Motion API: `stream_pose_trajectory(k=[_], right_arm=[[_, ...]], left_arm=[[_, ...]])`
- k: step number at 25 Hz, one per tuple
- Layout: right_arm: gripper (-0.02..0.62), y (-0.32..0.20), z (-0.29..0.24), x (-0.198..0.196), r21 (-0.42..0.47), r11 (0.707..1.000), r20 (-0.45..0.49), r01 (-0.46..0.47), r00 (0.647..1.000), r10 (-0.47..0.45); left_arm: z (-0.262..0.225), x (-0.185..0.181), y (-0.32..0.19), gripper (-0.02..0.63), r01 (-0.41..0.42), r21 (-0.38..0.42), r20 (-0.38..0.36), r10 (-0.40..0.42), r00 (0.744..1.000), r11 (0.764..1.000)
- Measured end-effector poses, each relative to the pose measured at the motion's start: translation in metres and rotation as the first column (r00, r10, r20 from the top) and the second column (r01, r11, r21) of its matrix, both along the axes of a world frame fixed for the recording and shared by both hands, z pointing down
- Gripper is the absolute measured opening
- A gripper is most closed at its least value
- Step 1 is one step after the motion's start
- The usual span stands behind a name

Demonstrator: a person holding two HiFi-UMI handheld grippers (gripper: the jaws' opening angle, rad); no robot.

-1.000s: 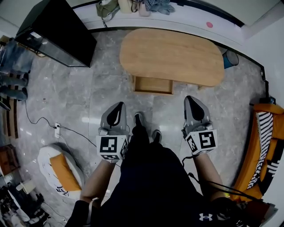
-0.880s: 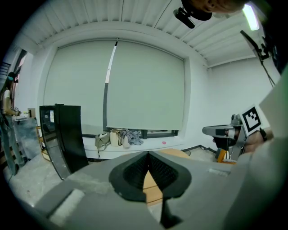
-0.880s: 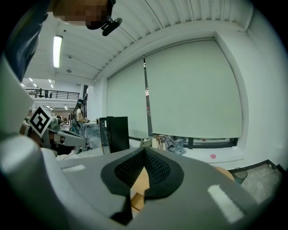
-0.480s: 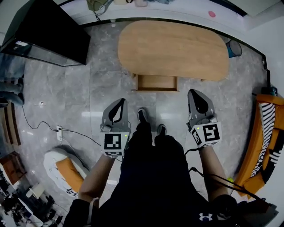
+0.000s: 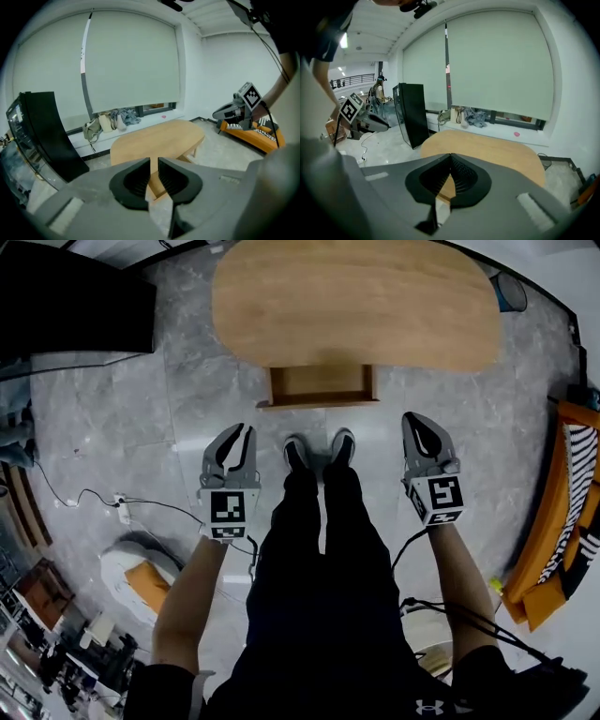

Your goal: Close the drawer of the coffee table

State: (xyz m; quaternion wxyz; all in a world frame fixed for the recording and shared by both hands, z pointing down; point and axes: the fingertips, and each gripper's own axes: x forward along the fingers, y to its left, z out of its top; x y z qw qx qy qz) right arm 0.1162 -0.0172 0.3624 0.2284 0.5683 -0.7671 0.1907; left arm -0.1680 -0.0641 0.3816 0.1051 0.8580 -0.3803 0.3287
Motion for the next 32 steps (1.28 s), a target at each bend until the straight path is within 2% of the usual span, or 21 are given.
stream_pose_trajectory(k=[3, 7, 12, 14, 19, 23, 27, 32], right_arm=[[0.006, 0.003, 0.061, 0.019, -0.083, 0.996, 0.008, 0.014, 1.0, -0.014], [0.097, 0.003, 0.131, 0.03, -0.155, 0.987, 0.033, 0.048, 0.999, -0.044], [0.179, 0.01, 0.214, 0.03, -0.257, 0.961, 0.042, 0.102, 0.995, -0.095], [0.193, 0.017, 0.244, 0.033, -0.296, 0.948, 0.04, 0.112, 0.994, -0.105], [0.201, 0.026, 0.303, 0.042, -0.363, 0.926, 0.037, 0.108, 0.994, -0.101], [0.201, 0.029, 0.338, 0.033, -0.379, 0.918, 0.035, 0.113, 0.994, -0.108], [0.201, 0.03, 0.356, 0.029, -0.377, 0.921, 0.008, 0.097, 0.995, -0.101], [0.199, 0.037, 0.378, 0.037, -0.423, 0.902, -0.043, 0.079, 0.993, -0.107]], left_arm=[[0.054, 0.006, 0.003, 0.077, -0.019, -0.065, 0.046, 0.022, 0.999, 0.998], [0.123, 0.007, 0.008, 0.138, -0.038, -0.147, 0.085, 0.051, 0.995, 0.988], [0.208, -0.005, 0.017, 0.204, 0.002, -0.274, 0.125, 0.034, 0.992, 0.962], [0.237, -0.012, 0.02, 0.224, 0.026, -0.312, 0.144, 0.02, 0.989, 0.95], [0.294, -0.024, 0.019, 0.227, 0.065, -0.343, 0.204, 0.007, 0.979, 0.937], [0.336, -0.035, 0.021, 0.227, 0.092, -0.352, 0.239, -0.005, 0.971, 0.931], [0.361, -0.05, 0.023, 0.227, 0.162, -0.353, 0.271, -0.065, 0.96, 0.921], [0.381, -0.061, 0.022, 0.227, 0.247, -0.361, 0.317, -0.131, 0.939, 0.899]])
